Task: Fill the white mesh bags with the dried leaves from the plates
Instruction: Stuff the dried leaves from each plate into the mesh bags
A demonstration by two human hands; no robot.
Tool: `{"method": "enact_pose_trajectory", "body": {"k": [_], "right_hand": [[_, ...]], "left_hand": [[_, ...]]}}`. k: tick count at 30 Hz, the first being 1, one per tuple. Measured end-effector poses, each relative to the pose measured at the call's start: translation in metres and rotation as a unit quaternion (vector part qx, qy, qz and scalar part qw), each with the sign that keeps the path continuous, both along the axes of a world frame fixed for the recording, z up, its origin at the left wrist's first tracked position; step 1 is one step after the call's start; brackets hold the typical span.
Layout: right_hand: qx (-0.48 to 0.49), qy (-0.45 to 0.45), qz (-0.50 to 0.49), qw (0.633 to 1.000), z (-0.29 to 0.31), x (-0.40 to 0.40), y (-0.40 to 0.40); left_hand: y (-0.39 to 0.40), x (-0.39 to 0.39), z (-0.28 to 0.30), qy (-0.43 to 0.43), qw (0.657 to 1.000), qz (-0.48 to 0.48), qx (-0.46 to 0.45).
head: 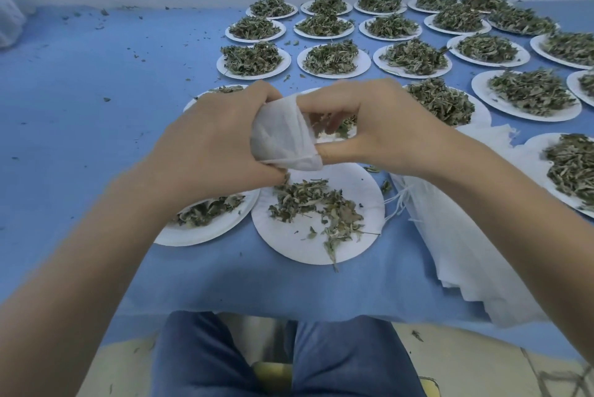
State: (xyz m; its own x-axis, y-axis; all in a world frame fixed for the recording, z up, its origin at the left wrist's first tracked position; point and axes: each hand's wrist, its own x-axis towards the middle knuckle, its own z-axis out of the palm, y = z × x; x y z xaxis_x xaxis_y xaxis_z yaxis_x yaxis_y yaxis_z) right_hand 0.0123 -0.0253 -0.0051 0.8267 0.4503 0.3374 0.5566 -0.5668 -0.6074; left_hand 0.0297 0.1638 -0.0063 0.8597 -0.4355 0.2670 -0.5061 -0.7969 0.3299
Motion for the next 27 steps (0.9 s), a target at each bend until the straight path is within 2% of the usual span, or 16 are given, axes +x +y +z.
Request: {"method": "enact_pose_trajectory", "body": {"k": [9,11,14,18,20,24,27], "right_hand": [[0.097,0.013,-0.063,0.993,-0.011,0.0,-0.007],[0.006,0.024,-0.083,0.996,-0.016,0.005,-0.008],[-0.205,0.053,-0.049,0.976,-0.025,0.01,0.002],[-0.319,0.089,-0.018,0.943,-0.04,0.011,0.022],[-0.348,0.083,-0.015,0.934,-0.044,0.012,0.025],[-0.328,0.067,-0.017,0.942,-0.04,0.013,0.015],[-0.349,0.066,-0.047,0.934,-0.036,0.011,0.011]], "left_hand": [[0.019,-0.003,0.007,-0.017,0.999,0.021,0.018],[0.025,-0.002,0.009,-0.02,0.999,0.034,0.012],[0.029,0.0,0.012,-0.025,0.999,0.041,0.004],[0.029,0.001,0.014,-0.029,0.999,0.045,0.005],[0.029,0.003,0.012,-0.03,0.998,0.049,0.003],[0.03,0.005,0.009,-0.015,0.999,0.046,0.002],[0.029,0.006,0.006,-0.006,0.999,0.04,0.006]]}}
